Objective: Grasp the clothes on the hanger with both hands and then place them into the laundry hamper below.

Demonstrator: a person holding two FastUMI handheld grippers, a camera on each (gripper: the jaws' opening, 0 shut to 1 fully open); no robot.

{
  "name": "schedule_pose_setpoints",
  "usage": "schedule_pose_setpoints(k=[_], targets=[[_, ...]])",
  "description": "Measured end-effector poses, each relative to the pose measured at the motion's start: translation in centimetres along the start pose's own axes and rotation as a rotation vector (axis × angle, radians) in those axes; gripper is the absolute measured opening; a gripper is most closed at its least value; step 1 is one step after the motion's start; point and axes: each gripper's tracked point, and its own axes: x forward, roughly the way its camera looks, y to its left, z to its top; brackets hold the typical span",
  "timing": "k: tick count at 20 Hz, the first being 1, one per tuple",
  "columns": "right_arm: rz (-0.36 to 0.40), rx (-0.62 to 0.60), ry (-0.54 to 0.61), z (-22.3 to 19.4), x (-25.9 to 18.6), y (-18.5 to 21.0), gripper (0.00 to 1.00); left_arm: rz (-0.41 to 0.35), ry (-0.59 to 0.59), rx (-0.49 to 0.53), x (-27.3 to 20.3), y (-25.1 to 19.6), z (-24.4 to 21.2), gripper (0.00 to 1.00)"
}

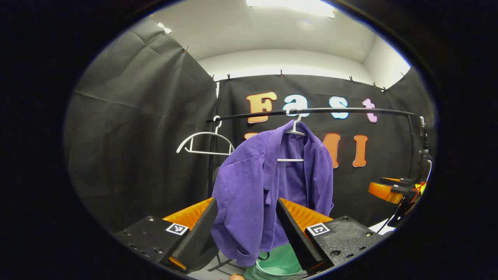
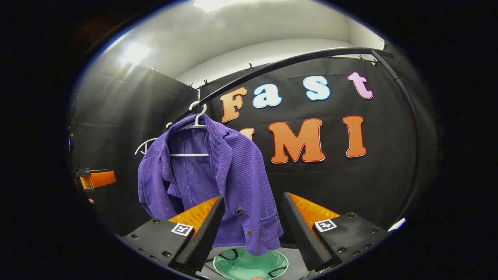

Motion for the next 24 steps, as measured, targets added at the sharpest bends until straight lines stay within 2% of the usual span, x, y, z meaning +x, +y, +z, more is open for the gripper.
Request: schedule_pose_setpoints(k=[2,3,4,5,6,15,16,17,18,19,20,22,23,24], targets=[[-0.002,0.0,0.003,0.1,0.1,0.0,0.98,0.008,0.002,0.005,0.1,0.1,0.0,0.95],[-0.004,-0.001,0.002,0.1,0.2,-0.1,1.0,0.014,0.0,0.01,0.1,0.3,0.1,0.93],[-0.006,-0.001,0.001,0.1,0.3,-0.3,0.97,0.017,-0.001,0.015,0.1,0.4,0.2,0.98],[-0.008,0.0,0.001,0.1,0.4,-0.4,0.97,0.02,-0.002,0.017,0.1,0.4,0.2,0.95],[-0.01,0.0,0.001,0.1,0.4,-0.4,0.98,0.021,-0.001,0.02,0.2,0.5,0.1,0.98],[-0.005,-0.004,0.002,0.0,0.9,0.6,0.98,0.013,0.016,0.002,0.3,0.6,-0.7,0.95],[-0.003,-0.005,0.002,-0.1,0.9,0.8,0.98,0.009,0.019,-0.003,0.5,0.4,-0.8,0.93],[-0.001,-0.004,0.004,-0.2,1.0,1.1,0.89,0.003,0.023,-0.008,0.6,0.2,-1.0,0.95],[0.003,-0.004,0.007,-0.3,1.3,1.3,0.98,-0.003,0.028,-0.011,0.7,0.1,-1.3,0.93],[0.008,-0.004,0.009,-0.3,1.6,1.7,0.98,-0.007,0.032,-0.016,0.9,0.0,-1.5,0.94],[0.012,-0.003,0.009,-0.4,1.9,2.1,0.92,-0.012,0.035,-0.023,1.2,-0.3,-1.7,0.95],[0.015,-0.001,0.004,-0.4,2.7,2.7,1.0,-0.019,0.038,-0.032,1.8,-0.8,-2.1,0.93],[0.019,0.001,-0.001,-0.4,3.2,3.1,0.98,-0.025,0.041,-0.034,2.2,-1.2,-2.3,0.93],[0.023,0.001,-0.005,-0.4,3.7,3.5,0.89,-0.03,0.045,-0.035,2.7,-1.6,-2.7,0.93]])
